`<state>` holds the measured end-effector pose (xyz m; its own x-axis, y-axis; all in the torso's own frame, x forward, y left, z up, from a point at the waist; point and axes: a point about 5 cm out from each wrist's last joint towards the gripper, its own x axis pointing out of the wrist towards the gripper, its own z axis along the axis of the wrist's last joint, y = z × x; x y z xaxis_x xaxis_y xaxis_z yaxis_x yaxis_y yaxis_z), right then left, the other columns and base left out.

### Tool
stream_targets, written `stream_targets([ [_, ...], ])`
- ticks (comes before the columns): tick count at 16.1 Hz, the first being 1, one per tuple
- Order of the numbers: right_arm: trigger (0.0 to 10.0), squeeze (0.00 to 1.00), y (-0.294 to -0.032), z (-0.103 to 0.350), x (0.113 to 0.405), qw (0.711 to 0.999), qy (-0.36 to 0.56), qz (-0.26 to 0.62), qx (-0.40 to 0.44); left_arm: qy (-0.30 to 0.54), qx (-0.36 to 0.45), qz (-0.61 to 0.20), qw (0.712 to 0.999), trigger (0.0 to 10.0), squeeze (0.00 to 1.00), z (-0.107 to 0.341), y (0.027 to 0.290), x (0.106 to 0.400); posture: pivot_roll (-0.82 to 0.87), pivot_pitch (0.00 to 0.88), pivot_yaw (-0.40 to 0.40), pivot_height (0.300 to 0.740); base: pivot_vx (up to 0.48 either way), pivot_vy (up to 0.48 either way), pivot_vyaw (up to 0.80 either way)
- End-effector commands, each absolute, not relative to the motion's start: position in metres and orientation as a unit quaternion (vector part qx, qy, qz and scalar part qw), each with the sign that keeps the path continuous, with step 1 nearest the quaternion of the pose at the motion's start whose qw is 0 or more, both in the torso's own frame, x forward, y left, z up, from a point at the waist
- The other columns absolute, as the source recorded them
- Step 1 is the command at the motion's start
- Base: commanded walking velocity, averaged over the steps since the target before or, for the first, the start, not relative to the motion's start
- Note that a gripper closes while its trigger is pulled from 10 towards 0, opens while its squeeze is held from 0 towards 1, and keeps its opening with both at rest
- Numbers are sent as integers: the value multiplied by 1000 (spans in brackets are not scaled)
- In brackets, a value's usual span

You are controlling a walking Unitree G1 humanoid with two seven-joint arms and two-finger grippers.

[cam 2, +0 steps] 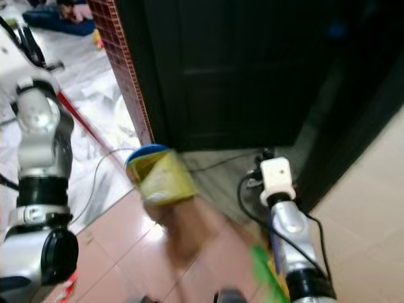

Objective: Sweep floor

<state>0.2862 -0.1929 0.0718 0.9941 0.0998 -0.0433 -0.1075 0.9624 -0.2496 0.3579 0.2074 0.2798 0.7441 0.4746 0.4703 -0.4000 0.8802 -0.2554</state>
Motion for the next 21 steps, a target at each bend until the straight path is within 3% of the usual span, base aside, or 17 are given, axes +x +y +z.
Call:
stream_targets([
  [1, 10000, 0, -180, 86, 293, 990, -20, 71, -122, -329, -59, 258, 906, 10000, 0, 304, 222, 347, -78, 0, 63, 740, 465, 0, 0],
  [4, 10000, 0, -177, 87, 291, 987, -28, 89, -132, -335, -48, 275, 900, 10000, 0, 308, 227, 347, -78, 0, 63, 740, 464, 0, 0],
  [12, 10000, 0, -172, 87, 289, 986, -33, 107, -124, -340, -27, 298, 892, 10000, 0, 309, 233, 347, -79, 0, 60, 740, 454, 0, 709],
  [17, 10000, 0, -172, 86, 288, 985, -31, 115, -123, -346, -13, 314, 884, 10000, 0, 310, 237, 346, -83, 0, 59, 740, 435, 0, 268],
  [21, 10000, 0, -171, 88, 288, 986, -35, 117, -118, -358, -1, 300, 884, 10000, 0, 311, 227, 344, -83, 0, 59, 740, 0, 0, 0],
])
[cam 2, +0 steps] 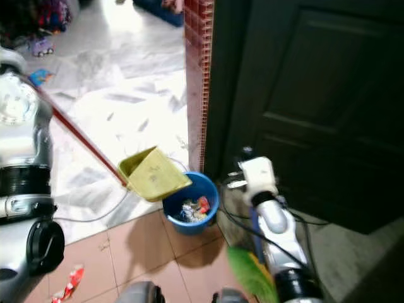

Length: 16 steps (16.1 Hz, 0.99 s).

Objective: Sweep floor

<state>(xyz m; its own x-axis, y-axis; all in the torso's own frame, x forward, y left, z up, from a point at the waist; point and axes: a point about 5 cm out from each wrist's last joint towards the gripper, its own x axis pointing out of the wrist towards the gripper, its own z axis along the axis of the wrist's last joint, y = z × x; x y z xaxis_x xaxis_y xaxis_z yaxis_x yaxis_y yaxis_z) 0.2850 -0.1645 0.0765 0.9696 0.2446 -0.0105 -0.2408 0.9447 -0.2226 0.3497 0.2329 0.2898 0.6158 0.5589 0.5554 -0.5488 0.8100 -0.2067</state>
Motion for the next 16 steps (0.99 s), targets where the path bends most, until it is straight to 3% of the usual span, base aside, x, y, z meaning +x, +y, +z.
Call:
stream_targets([
  [1, 10000, 0, -170, 88, 288, 986, -35, 117, -115, -362, -4, 298, 883, 10000, 0, 314, 227, 343, -86, 0, 60, 740, 0, 0, 0],
  [5, 10000, 0, -168, 85, 290, 986, -28, 116, -112, -371, 101, 289, 876, 10000, 0, 315, 229, 337, -68, 0, 55, 740, 0, 0, 0],
  [7, 10000, 0, -163, 86, 291, 988, -31, 117, -96, -321, 142, 292, 890, 10000, 0, 280, 234, 336, -64, 0, 57, 740, 0, 0, 0],
  [12, 10000, 0, -159, 84, 290, 988, -30, 123, -88, -208, 145, 266, 930, 10000, 0, 206, 231, 328, -55, 0, 59, 740, 0, 0, 0],
  [16, 10000, 0, -150, 88, 293, 987, -39, 136, -80, -138, 140, 205, 959, 10000, 0, 153, 200, 326, -55, 0, 54, 740, 0, 0, 800],
])
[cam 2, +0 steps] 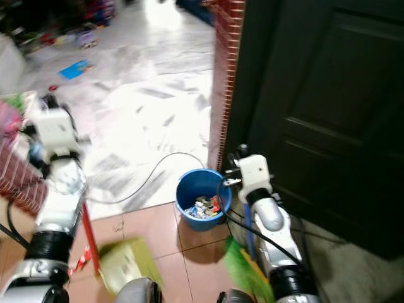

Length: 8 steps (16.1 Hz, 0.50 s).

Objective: Sweep floor

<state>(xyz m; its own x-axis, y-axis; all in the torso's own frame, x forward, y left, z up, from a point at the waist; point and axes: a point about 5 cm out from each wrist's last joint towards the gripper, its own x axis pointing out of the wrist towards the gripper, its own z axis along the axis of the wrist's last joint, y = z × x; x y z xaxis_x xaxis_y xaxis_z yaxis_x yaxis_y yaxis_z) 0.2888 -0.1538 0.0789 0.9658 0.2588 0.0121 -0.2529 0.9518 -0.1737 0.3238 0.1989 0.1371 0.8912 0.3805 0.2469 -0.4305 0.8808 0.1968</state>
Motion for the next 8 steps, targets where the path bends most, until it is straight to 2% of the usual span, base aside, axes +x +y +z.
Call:
stream_targets([
  [1, 10000, 0, -149, 89, 294, 987, -40, 137, -79, -115, 127, 189, 967, 10000, 0, 140, 192, 326, -60, 0, 52, 740, 0, 0, 800],
  [4, 10000, 0, -151, 88, 294, 988, -36, 132, -76, -65, 95, 127, 985, 10000, 0, 112, 169, 325, -65, 0, 51, 740, 0, 0, 631],
  [8, 10000, 0, -156, 84, 299, 997, -14, 75, -12, -35, 38, 69, 996, 10000, 0, 91, 141, 323, -68, 0, 47, 740, 0, 0, 0],
])
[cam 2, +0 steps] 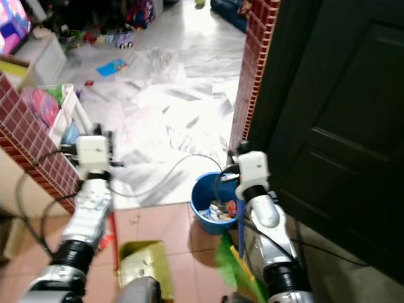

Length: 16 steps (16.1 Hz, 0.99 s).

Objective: Sweep floor

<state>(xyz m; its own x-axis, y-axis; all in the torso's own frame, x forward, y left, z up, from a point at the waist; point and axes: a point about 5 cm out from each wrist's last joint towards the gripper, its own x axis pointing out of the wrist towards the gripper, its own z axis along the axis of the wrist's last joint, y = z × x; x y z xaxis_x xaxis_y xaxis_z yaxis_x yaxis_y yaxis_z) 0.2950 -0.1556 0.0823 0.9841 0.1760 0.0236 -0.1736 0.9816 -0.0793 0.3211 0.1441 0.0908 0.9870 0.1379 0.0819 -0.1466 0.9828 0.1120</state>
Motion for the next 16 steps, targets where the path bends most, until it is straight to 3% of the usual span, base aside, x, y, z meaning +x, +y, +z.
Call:
stream_targets([
  [1, 10000, 0, -155, 84, 299, 997, -12, 73, -3, -33, 24, 65, 997, 10000, 0, 91, 137, 324, -68, 0, 47, 740, 0, 0, 0],
  [4, 10000, 0, -149, 84, 298, 996, -11, 84, -8, -34, 4, 29, 999, 10000, 0, 95, 121, 328, -75, 0, 46, 740, 0, 151, 0],
  [14, 10000, 0, -153, 82, 299, 997, -2, 75, -7, -16, 2, 16, 1000, 10000, 0, 81, 120, 318, -72, 0, 45, 740, 0, 462, 0],
  [16, 10000, 0, -152, 83, 300, 997, -7, 80, -11, -18, 14, 13, 1000, 10000, 0, 80, 121, 316, -70, 0, 43, 740, 0, 0, 0],
])
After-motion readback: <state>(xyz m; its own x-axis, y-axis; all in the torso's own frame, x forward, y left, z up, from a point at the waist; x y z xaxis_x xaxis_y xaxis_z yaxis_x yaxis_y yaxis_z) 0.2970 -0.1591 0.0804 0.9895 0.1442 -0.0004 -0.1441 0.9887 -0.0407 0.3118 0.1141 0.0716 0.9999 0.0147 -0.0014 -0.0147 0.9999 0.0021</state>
